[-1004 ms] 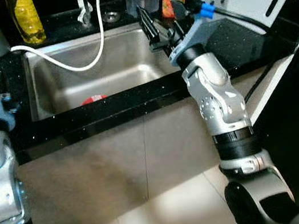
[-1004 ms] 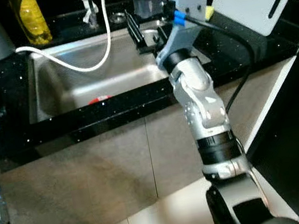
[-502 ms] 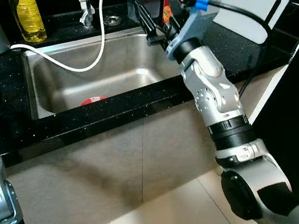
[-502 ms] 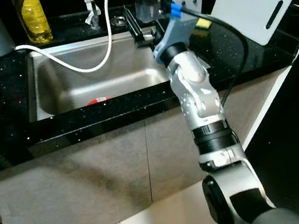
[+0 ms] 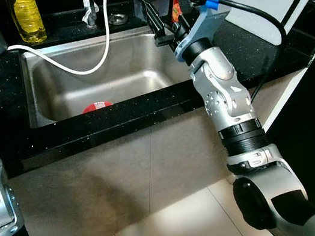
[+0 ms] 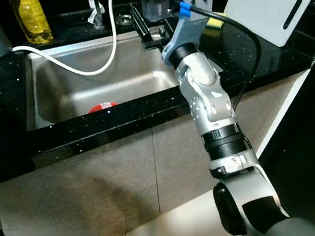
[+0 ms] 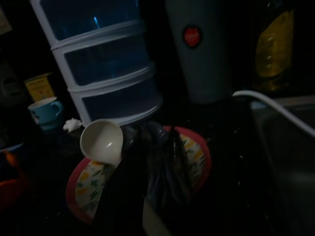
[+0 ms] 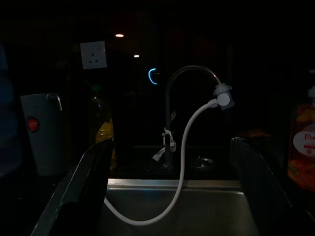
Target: Kitchen organization
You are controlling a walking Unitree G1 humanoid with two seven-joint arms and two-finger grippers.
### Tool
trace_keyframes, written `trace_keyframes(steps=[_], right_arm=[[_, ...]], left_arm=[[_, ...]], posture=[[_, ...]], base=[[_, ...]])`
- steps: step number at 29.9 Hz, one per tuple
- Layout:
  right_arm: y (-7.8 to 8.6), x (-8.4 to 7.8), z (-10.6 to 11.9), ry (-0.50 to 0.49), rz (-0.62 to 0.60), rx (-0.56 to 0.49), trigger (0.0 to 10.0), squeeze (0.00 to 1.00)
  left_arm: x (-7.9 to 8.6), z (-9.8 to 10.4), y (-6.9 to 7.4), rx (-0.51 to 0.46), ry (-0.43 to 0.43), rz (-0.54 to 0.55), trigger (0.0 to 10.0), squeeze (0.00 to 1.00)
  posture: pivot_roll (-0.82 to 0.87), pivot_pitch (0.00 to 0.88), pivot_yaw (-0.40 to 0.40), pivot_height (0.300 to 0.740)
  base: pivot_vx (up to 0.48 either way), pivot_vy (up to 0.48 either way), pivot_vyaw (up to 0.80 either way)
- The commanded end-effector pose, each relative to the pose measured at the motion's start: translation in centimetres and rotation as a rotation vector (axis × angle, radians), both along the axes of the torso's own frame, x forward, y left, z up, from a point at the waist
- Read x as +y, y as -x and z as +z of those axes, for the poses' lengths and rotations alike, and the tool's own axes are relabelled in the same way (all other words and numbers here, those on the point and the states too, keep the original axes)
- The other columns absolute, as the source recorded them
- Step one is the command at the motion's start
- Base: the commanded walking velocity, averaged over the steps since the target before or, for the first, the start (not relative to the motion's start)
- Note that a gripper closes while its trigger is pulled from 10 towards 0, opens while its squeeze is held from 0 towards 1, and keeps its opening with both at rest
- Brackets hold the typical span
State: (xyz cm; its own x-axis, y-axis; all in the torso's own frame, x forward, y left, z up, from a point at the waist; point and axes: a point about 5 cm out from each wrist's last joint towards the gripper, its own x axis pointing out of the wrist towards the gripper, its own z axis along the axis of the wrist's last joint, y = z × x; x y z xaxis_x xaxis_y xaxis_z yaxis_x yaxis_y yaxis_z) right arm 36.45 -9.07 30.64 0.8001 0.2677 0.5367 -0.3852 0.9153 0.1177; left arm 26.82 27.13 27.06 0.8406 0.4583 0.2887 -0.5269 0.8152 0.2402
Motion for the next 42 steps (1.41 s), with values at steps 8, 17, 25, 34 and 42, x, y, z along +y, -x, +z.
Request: trace_keyframes(steps=[8,17,25,34,42], right_arm=[[-0.2,-0.7,0.4,-0.006,-0.016,-0.015,10.0,0.00],[0.0,-0.4,0.1,-0.002,-0.011,-0.021,10.0,0.00],[-0.2,-0.8,-0.1,-0.028,-0.033,-0.006,10.0,0.00],[-0.1,-0.5,-0.3,-0.013,-0.022,-0.011,10.0,0.00],[-0.3,-0.4,0.0,-0.009,-0.014,-0.021,10.0,0.00]], left_arm=[[-0.1,-0.5,-0.1,-0.009,0.036,0.004,10.0,0.00],[-0.1,-1.1,-0.6,0.023,0.034,-0.002,10.0,0.00],[0.0,0.1,-0.7,-0.025,0.008,0.009,10.0,0.00],[-0.5,-0.4,-0.8,-0.015,0.014,-0.008,10.0,0.00],[-0.4,-0.3,-0.9,-0.025,0.010,0.002,10.0,0.00]], posture=[[0.28,0.000,-0.137,0.740],[0.27,0.000,-0.102,0.740],[0.28,0.000,-0.102,0.740],[0.28,0.000,-0.107,0.740],[0.30,0.000,-0.120,0.740]], base=[[0.000,0.000,0.00],[0.000,0.000,0.00],[0.000,0.000,0.00],[0.000,0.000,0.00],[0.000,0.000,0.00]])
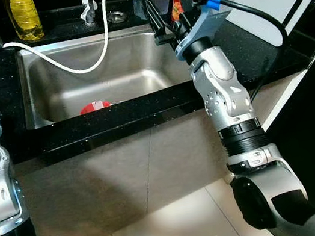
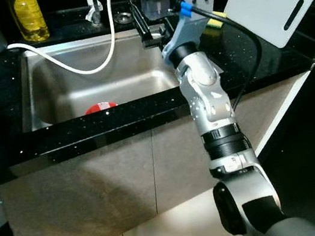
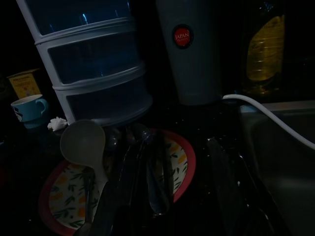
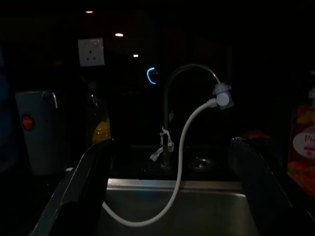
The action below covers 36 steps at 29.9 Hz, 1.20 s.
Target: Kitchen organization
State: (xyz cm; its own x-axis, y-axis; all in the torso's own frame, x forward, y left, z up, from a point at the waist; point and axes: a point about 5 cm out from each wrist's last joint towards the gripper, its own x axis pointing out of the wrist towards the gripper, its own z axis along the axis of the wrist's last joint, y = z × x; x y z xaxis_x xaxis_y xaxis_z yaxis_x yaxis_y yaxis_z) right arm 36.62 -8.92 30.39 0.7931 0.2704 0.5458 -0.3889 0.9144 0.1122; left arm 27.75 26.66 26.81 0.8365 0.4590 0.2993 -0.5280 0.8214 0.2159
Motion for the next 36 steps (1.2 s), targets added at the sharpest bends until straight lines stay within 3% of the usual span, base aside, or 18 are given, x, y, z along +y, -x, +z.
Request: trace_keyframes(steps=[1,5,11,18,22,30,36], right_arm=[[-0.2,-0.5,0.3,-0.016,-0.018,-0.006,10.0,0.00],[-0.1,0.1,0.4,-0.005,0.005,-0.018,10.0,0.00],[-0.3,-0.2,0.5,-0.026,-0.012,-0.015,10.0,0.00],[-0.3,-0.7,0.7,-0.021,-0.028,-0.028,10.0,0.00],[-0.3,-1.0,0.5,-0.027,-0.043,-0.015,10.0,0.00],[-0.3,-1.2,0.4,-0.026,-0.055,-0.017,10.0,0.00],[-0.2,-1.0,0.6,-0.011,-0.046,-0.026,10.0,0.00]], left_arm=[[0.1,-0.1,0.2,-0.004,-0.003,0.014,10.0,0.00],[0.1,-0.1,0.1,0.001,-0.013,0.008,10.0,0.00],[0.7,-0.3,-0.3,0.050,0.016,0.034,10.0,0.00],[-0.4,0.8,-0.9,0.062,-0.053,-0.057,10.0,0.00],[-0.8,0.9,-1.0,0.121,-0.021,-0.124,10.0,0.00],[-1.5,0.5,-1.6,0.161,-0.046,-0.160,10.0,0.00],[-1.3,0.4,-2.0,0.126,0.095,-0.112,10.0,0.00]], posture=[[0.30,0.000,-0.120,0.740],[0.30,0.000,-0.115,0.740],[0.29,0.000,-0.112,0.740],[0.28,0.000,-0.103,0.740],[0.26,0.000,-0.094,0.740],[0.25,0.000,-0.090,0.740],[0.25,0.000,-0.085,0.740]], base=[[0.000,0.000,0.00],[0.000,0.000,0.00],[0.000,0.000,0.00],[0.000,0.000,0.00],[0.000,0.000,0.00],[0.000,0.000,0.00],[0.000,0.000,0.00]])
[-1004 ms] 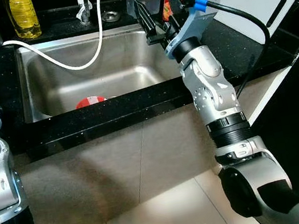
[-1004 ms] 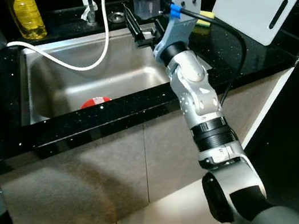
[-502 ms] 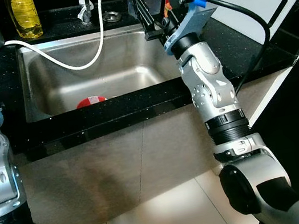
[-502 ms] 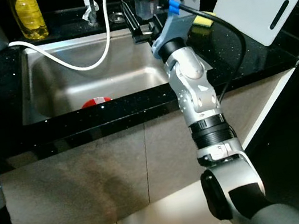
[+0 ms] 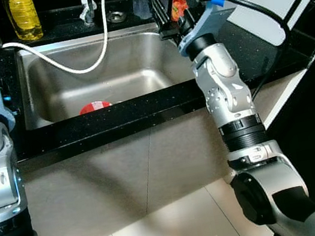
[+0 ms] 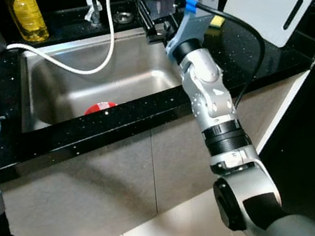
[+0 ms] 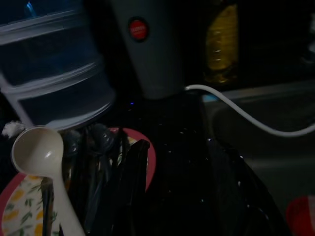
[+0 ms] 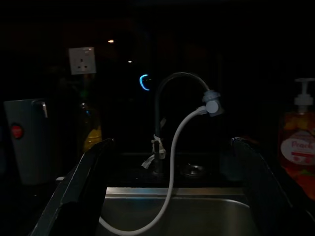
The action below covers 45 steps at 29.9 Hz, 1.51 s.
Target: Kitchen organization
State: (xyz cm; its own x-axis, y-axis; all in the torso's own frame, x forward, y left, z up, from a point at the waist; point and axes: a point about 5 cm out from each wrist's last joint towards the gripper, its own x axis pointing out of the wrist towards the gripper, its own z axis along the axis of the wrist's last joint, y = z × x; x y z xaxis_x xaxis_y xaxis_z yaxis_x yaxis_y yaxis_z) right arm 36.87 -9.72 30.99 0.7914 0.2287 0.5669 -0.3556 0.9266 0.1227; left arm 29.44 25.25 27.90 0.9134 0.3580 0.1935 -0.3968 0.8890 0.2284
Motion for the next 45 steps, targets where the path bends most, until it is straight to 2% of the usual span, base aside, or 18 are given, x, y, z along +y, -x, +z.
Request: trace_keyframes(steps=[1,3,4,8,10,12,16,17,18,22,23,27,31,37,39,44,45], right_arm=[[0.0,-0.4,0.0,0.007,-0.015,-0.004,10.0,0.00],[0.0,-0.5,-0.1,0.004,-0.022,-0.002,10.0,0.00],[0.0,-0.6,-0.1,0.003,-0.028,0.000,10.0,0.00],[0.1,-0.7,-0.1,0.012,-0.028,0.000,10.0,0.00],[0.2,-0.7,-0.2,0.020,-0.026,-0.001,10.0,0.00],[0.1,-1.0,-0.3,0.018,-0.040,0.001,10.0,0.00],[0.2,-1.0,-0.2,0.015,-0.040,0.000,10.0,0.00],[0.2,-1.0,-0.2,0.017,-0.036,-0.001,10.0,0.00],[0.2,-0.9,-0.3,0.020,-0.032,-0.003,10.0,0.00],[0.2,-0.8,-0.2,0.018,-0.030,-0.007,10.0,0.00],[0.2,-0.9,-0.1,0.012,-0.033,-0.008,10.0,0.00],[0.3,-0.8,-0.2,0.007,-0.031,-0.006,10.0,0.00],[0.2,-0.6,-0.3,0.006,-0.016,0.006,10.0,0.00],[0.2,-0.3,-0.1,0.003,-0.001,0.004,10.0,0.00],[0.2,-0.3,-0.1,0.003,0.000,0.004,10.0,0.00],[0.2,-0.5,-0.3,-0.001,-0.010,0.012,10.0,0.00],[0.3,-0.5,-0.5,-0.001,-0.013,0.016,10.0,0.00]], left_arm=[[0.7,-1.1,-0.3,0.035,0.095,0.070,10.0,0.00],[1.2,-1.5,-0.3,0.043,0.120,0.106,10.0,0.00],[1.7,-2.2,-0.2,0.066,0.179,0.141,10.0,0.00],[1.9,-3.4,0.0,0.103,0.247,0.152,10.0,0.00],[2.1,-3.9,0.2,0.119,0.248,0.173,10.0,0.00],[4.7,-4.8,0.8,0.136,0.227,0.307,10.0,0.00],[5.0,-4.5,0.8,0.131,0.199,0.314,10.0,0.00],[5.0,-4.3,0.7,0.125,0.194,0.314,10.0,0.46],[5.1,-4.2,0.6,0.116,0.203,0.324,10.0,0.59],[5.5,-4.0,0.3,0.097,0.244,0.347,10.0,0.53],[5.7,-3.9,0.2,0.092,0.250,0.351,10.0,0.00],[5.7,-3.8,-0.3,0.076,0.274,0.345,10.0,0.00],[5.5,-3.8,-1.8,0.041,0.392,0.309,10.0,0.00],[6.1,-3.4,-3.1,0.039,0.397,0.339,10.0,0.00],[6.2,-3.3,-3.2,0.036,0.396,0.347,10.0,0.00],[7.0,-2.3,-2.6,-0.017,0.350,0.453,10.0,0.00],[7.8,-1.8,-2.2,-0.055,0.357,0.490,10.0,0.00]], posture=[[0.25,0.000,-0.083,0.740],[0.25,0.000,-0.083,0.740],[0.24,0.000,-0.081,0.740],[0.24,0.000,-0.079,0.740],[0.24,0.000,-0.071,0.740],[0.23,0.000,-0.068,0.740],[0.23,0.000,-0.068,0.740],[0.23,0.000,-0.070,0.740],[0.23,0.000,-0.070,0.740],[0.23,0.000,-0.068,0.740],[0.22,0.000,-0.067,0.740],[0.22,0.000,-0.073,0.740],[0.23,0.000,-0.081,0.740],[0.23,0.000,-0.081,0.740],[0.23,0.000,-0.081,0.740],[0.22,0.000,-0.070,0.740],[0.22,0.000,-0.066,0.740]], base=[[0.000,0.000,0.00],[0.000,0.000,0.00],[0.000,0.000,0.00],[0.000,0.000,0.00],[0.000,0.000,0.00],[0.000,0.000,0.00],[0.000,0.000,0.00],[0.000,0.000,0.00],[0.000,0.000,0.00],[0.000,0.000,0.00],[0.000,0.000,0.00],[0.000,0.000,0.00],[0.000,0.000,0.00],[0.000,0.000,0.00],[0.000,0.000,0.00],[0.000,0.000,0.00],[0.000,0.000,0.00]])
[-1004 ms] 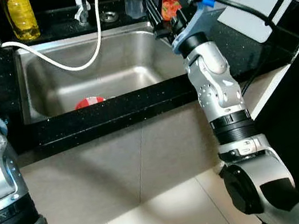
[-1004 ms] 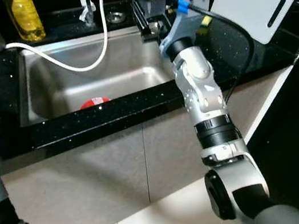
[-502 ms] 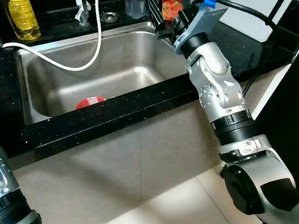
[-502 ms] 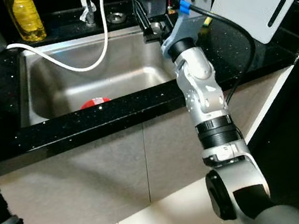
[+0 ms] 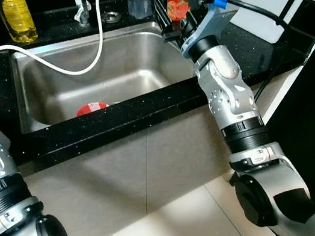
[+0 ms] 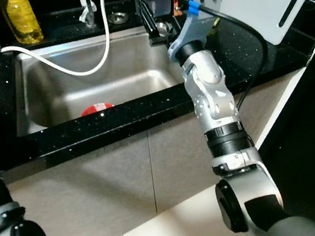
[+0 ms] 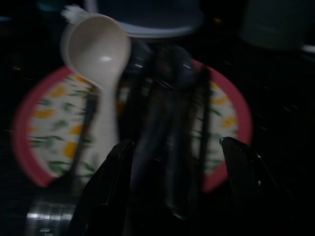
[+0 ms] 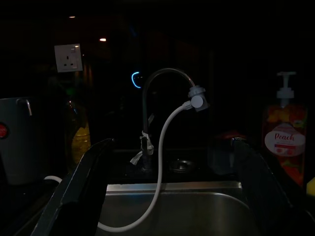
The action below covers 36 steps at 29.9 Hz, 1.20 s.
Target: Kitchen organization
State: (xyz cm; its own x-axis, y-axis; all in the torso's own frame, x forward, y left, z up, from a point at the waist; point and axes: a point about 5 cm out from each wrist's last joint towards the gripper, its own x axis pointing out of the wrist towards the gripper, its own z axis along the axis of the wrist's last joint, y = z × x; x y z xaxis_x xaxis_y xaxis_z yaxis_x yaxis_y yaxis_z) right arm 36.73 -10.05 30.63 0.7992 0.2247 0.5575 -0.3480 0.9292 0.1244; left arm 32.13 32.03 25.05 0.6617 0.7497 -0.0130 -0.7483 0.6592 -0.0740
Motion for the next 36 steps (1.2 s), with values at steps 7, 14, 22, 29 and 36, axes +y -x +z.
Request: trace_keyframes(steps=[7,14,22,29,36], right_arm=[[0.1,-0.4,-0.3,-0.009,-0.017,0.012,10.0,0.00],[0.1,-0.4,-0.3,-0.007,-0.014,0.015,10.0,0.00],[0.3,-0.5,-0.4,-0.002,-0.018,0.018,10.0,0.00],[0.5,-0.8,-0.4,0.000,-0.032,0.020,10.0,0.00],[0.5,-0.8,-0.4,0.001,-0.031,0.019,10.0,0.00]], left_arm=[[2.8,3.0,1.3,-0.087,-0.079,0.127,10.0,0.00],[3.8,1.1,0.3,-0.045,0.091,0.074,10.0,0.00],[4.4,0.2,-0.5,-0.063,0.218,0.070,10.0,0.00],[4.6,-0.9,-0.8,-0.084,0.351,0.092,9.1,0.00],[4.6,-2.1,-0.6,-0.085,0.444,0.124,4.8,0.00]], posture=[[0.21,0.000,-0.062,0.740],[0.22,0.000,-0.067,0.740],[0.21,0.000,-0.064,0.740],[0.20,0.000,-0.051,0.740],[0.20,0.000,-0.051,0.740]], base=[[0.000,0.000,0.00],[0.000,0.000,0.00],[0.000,0.000,0.00],[0.000,0.000,0.00],[0.000,0.000,0.00]])
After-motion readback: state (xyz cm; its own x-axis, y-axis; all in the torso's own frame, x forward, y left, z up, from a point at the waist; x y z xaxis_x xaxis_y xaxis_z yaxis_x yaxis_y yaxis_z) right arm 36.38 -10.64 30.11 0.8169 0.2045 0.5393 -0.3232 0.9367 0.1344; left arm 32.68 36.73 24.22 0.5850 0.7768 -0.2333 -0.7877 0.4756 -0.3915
